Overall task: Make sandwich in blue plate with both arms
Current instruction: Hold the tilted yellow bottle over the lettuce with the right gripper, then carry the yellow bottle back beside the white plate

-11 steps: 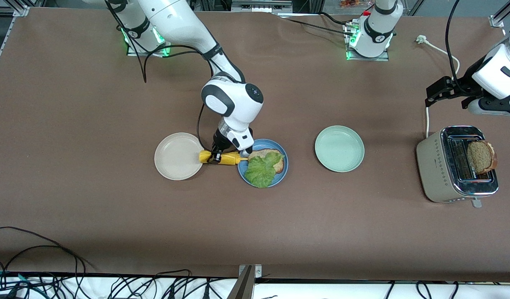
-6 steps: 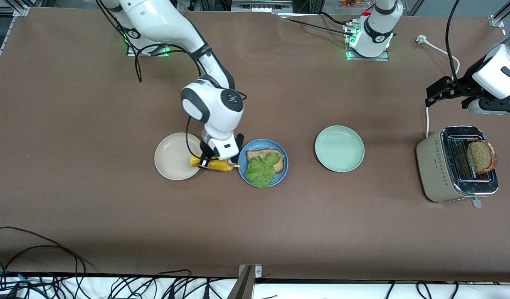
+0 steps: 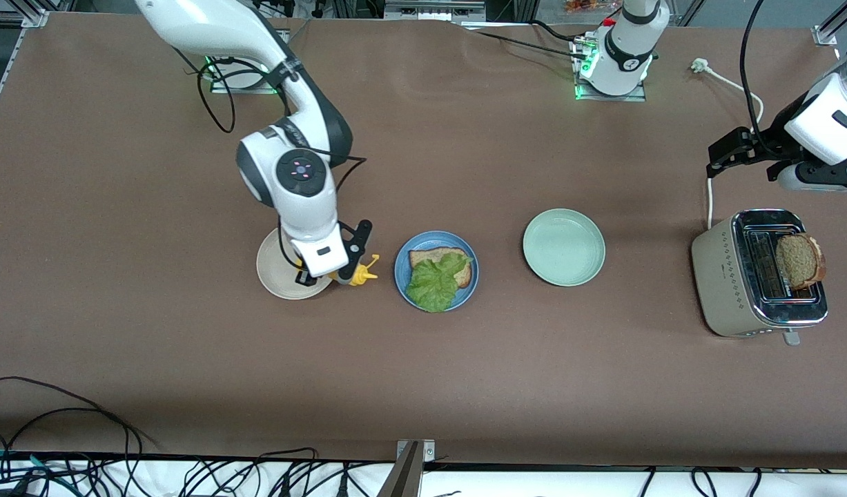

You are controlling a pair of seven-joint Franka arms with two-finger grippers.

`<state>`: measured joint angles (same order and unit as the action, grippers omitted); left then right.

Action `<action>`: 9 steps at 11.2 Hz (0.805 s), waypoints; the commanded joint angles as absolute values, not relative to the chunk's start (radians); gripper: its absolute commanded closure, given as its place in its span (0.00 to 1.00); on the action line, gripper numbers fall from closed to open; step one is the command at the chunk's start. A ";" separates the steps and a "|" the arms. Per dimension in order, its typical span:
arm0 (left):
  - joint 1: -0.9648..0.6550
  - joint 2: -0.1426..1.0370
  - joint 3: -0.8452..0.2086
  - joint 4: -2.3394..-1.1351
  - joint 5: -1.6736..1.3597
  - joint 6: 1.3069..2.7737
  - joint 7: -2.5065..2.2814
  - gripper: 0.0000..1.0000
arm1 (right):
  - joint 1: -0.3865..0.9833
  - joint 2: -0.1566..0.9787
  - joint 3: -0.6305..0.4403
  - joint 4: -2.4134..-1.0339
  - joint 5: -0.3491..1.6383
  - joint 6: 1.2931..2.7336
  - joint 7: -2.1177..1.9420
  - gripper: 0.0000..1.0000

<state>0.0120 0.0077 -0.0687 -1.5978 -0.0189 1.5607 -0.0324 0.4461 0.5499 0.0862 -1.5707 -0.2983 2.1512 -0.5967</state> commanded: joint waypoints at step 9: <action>0.014 0.009 -0.066 -1.594 -0.031 1.565 -0.011 0.00 | -0.090 0.405 0.365 -1.669 0.113 1.999 -1.208 1.00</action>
<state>0.0125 0.0096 -0.0685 -1.5978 -0.0189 1.5607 -0.0324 -0.0153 0.4463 0.3472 -1.6318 -0.0022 2.0422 -1.0619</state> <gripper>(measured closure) 0.000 0.819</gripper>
